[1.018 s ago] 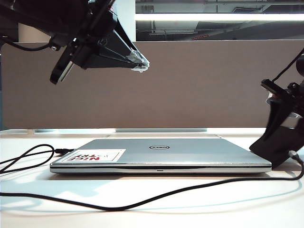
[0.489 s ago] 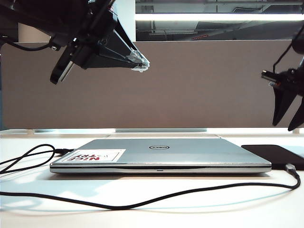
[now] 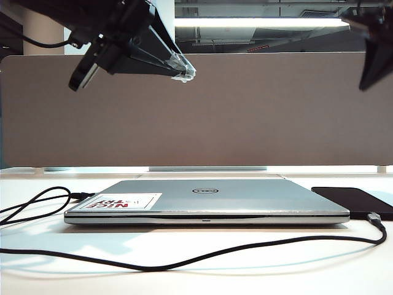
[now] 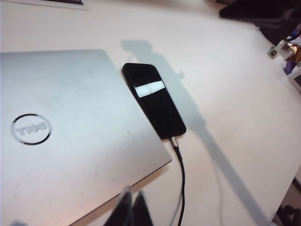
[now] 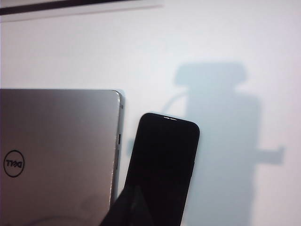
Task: Pick up the charging cable and the phone, plug the charging cable into the charging port on the phone, and finally place them back on the table.
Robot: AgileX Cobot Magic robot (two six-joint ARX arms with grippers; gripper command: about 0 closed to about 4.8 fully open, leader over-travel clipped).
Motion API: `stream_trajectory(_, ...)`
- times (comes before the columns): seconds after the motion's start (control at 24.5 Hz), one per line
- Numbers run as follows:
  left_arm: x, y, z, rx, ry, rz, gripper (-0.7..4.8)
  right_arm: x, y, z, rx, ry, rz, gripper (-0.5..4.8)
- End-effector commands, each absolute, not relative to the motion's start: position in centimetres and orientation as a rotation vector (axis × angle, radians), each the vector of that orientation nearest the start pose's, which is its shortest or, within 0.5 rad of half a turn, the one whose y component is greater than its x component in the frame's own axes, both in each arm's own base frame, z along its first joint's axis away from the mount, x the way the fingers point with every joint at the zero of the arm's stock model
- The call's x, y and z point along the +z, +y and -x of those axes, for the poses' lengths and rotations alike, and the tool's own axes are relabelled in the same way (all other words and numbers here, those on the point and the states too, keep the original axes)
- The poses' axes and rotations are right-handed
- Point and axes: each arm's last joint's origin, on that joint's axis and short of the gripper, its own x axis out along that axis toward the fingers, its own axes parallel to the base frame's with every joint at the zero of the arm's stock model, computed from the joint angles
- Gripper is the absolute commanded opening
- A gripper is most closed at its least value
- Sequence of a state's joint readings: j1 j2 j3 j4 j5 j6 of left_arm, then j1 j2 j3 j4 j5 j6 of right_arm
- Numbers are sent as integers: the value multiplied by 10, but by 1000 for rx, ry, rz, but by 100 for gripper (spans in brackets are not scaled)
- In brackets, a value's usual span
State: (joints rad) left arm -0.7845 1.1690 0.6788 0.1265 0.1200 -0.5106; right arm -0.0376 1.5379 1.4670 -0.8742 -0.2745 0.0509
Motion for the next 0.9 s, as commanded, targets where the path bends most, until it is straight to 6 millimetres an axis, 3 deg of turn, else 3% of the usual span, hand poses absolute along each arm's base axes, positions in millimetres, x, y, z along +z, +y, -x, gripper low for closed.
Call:
stream_trajectory(0.04, 256, -176, -171, -785, 572, 304, -6, 363, 14, -293, 166, 828, -105, -8)
stream_trajectory(0.16, 260, -170, -165, -796, 563, 239, -6, 384, 32, -269, 219, 727, -66, -8)
stream_trajectory(0.37, 259, -159, -154, -794, 606, 159, -6, 382, 38, -223, 274, 568, -55, -8)
stream_trajectory(0.61, 240, -144, -139, -790, 622, 153, -6, 350, 28, -157, 288, 438, -58, -8)
stream_trajectory(0.69, 231, -139, -134, -794, 614, 135, -6, 325, 25, -136, 289, 370, -57, -8)
stream_trajectory(0.9, 223, -137, -132, -805, 602, 93, -6, 283, 22, -120, 279, 405, -56, -8)
